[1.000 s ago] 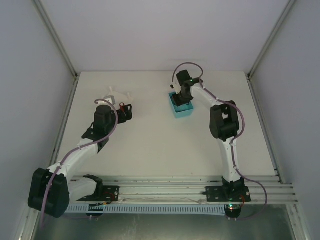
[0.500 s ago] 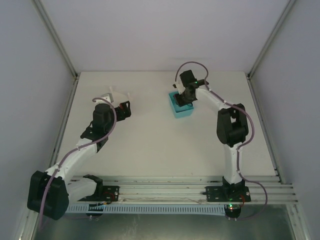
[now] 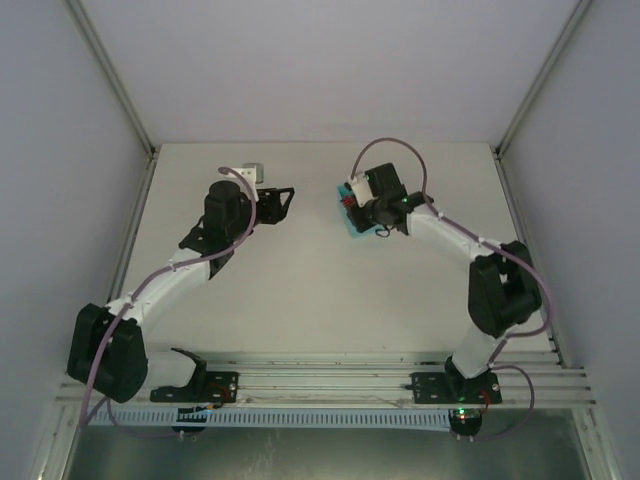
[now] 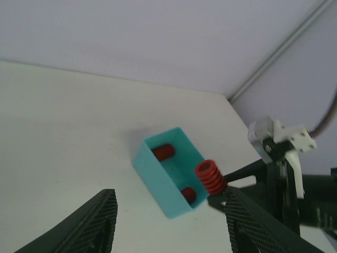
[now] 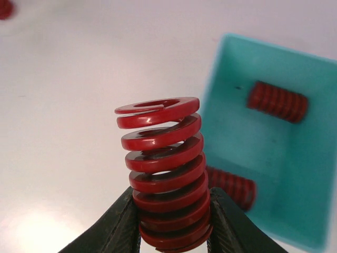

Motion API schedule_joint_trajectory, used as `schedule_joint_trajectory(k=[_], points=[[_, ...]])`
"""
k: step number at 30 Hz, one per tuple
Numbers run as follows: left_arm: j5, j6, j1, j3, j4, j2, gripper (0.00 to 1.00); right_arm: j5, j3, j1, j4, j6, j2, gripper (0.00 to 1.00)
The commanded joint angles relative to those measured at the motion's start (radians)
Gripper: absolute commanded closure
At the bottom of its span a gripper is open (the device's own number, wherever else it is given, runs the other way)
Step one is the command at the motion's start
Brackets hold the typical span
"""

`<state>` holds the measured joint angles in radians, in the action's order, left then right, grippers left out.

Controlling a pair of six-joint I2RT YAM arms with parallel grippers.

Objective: Install the large spring

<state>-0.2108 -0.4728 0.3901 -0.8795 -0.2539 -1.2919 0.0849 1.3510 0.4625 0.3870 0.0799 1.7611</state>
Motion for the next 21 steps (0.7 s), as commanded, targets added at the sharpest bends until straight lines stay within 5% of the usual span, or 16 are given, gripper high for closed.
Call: schedule_joint_trajectory(k=[1,6,21], points=[[-0.127,-0.021,0.018,-0.061,-0.037,-0.035,0.41,0.027,-0.133,0.075,-0.231,-0.001,-0.127,0.91],[-0.209,-0.050,0.026,-0.082,-0.055,-0.060,0.32,0.091,-0.261,0.116,-0.399,-0.068,-0.204,0.91],[-0.260,-0.075,0.064,-0.158,0.038,-0.174,0.38,0.107,-0.327,0.179,-0.525,-0.091,-0.243,0.91]])
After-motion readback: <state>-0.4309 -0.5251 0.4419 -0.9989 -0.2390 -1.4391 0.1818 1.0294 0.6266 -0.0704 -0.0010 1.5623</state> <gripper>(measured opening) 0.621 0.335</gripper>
